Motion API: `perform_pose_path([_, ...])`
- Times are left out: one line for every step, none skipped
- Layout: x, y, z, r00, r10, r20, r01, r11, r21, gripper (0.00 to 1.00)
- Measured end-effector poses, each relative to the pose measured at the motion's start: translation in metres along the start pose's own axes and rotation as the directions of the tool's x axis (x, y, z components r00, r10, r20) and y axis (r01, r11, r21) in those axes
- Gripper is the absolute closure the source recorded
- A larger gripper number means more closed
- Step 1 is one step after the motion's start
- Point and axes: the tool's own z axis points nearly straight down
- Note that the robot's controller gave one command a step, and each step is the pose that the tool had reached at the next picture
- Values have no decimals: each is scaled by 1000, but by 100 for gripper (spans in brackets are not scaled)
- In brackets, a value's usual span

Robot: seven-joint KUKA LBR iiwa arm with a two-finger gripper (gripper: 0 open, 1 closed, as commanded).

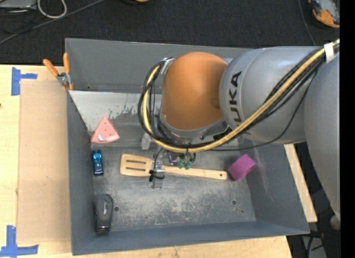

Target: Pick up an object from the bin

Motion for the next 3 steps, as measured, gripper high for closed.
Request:
perform_pose_path([-1, -1, -5, 1000, 4, 7, -4, 1000, -1, 0])
perform_pose_path([-8, -27, 58, 1000, -13, 8, 13, 1000, -2, 0])
perform_pose_path([-4, -32, 100, 1000, 2, 1, -2, 1000, -1, 0])
